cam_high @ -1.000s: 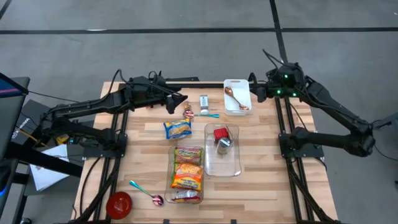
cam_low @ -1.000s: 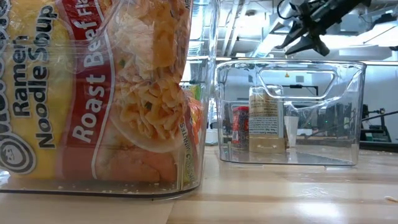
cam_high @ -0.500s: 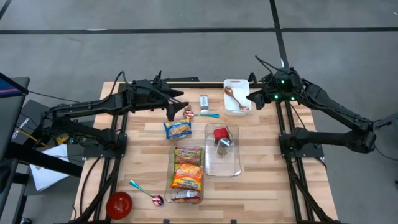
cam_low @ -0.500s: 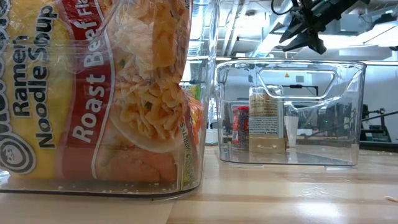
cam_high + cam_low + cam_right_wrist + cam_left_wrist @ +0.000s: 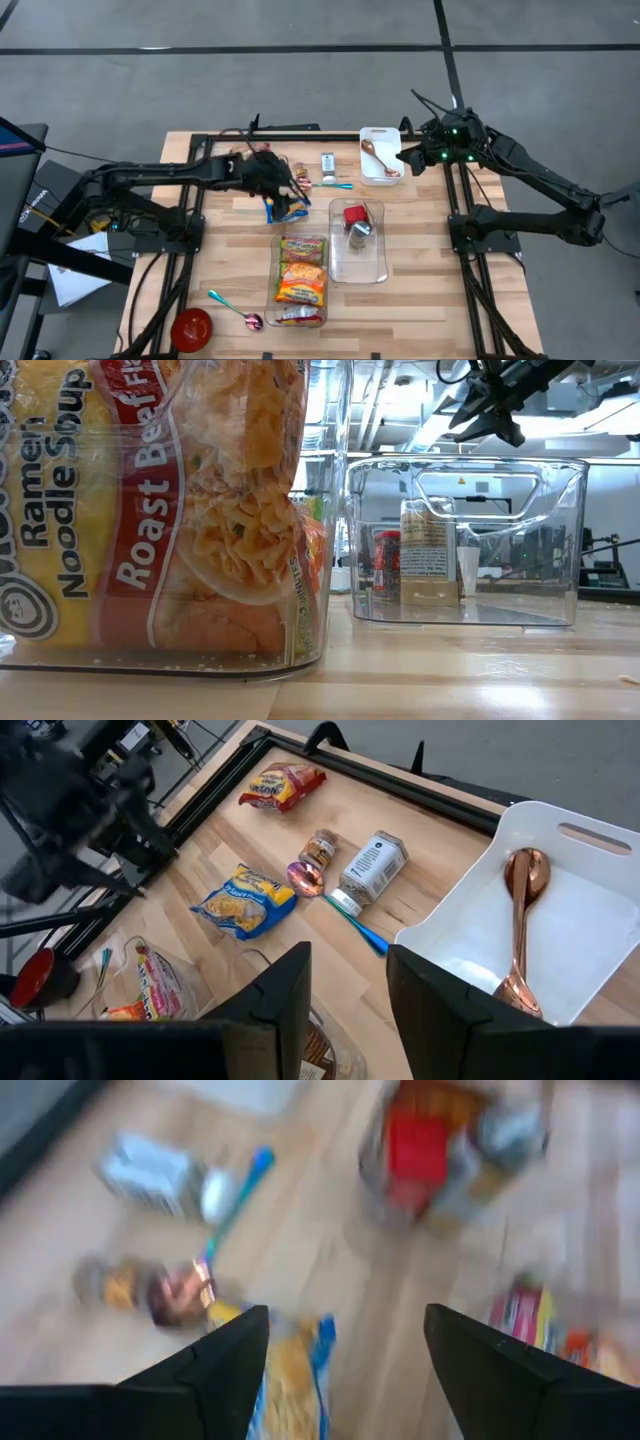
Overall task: Pick & Place Food Item
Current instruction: Put the blue noodle pack into the left transparent bin
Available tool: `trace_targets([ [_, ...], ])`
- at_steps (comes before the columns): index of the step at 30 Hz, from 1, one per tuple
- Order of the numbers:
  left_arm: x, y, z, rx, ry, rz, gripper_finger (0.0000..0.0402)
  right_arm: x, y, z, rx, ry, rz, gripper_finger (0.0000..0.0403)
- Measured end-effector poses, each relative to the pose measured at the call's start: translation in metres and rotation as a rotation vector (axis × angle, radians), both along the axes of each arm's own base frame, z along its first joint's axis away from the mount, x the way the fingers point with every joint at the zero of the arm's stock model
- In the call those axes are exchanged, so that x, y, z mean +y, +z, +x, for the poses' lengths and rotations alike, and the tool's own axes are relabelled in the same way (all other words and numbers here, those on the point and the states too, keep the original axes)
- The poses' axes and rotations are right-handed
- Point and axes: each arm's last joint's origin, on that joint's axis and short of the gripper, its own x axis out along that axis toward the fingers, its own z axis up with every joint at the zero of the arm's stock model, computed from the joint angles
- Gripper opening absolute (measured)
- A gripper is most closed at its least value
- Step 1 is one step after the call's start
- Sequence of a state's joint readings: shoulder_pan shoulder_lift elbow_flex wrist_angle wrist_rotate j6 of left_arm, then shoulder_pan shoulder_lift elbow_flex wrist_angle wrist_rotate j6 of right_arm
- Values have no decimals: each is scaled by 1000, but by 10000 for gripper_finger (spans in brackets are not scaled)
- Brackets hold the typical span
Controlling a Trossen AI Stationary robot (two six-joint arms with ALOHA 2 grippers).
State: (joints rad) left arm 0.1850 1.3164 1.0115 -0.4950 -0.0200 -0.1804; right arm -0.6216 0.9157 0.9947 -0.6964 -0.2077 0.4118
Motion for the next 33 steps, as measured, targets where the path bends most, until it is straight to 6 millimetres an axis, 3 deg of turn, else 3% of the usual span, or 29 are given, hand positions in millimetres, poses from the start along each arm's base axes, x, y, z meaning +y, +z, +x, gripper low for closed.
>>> trace_targets([
  [7, -20, -23, 0, 211, -61, -41, 253, 0, 0, 0, 2, 0, 1, 127],
  [13, -24, -35, -17, 279, 194, -236, 247, 0, -1, -1, 13, 1, 8, 127],
  [23, -30, -86, -75, 94, 717, -632, 223, 0, -1, -1, 14, 1, 7, 127],
  [29, -32, -119, -101, -189, 859, -849, 185, 0, -2, -1, 16, 0, 9, 127],
  [33, -32, -139, -114, -267, 921, -879, 174, 1, -3, -2, 28, 0, 19, 127],
])
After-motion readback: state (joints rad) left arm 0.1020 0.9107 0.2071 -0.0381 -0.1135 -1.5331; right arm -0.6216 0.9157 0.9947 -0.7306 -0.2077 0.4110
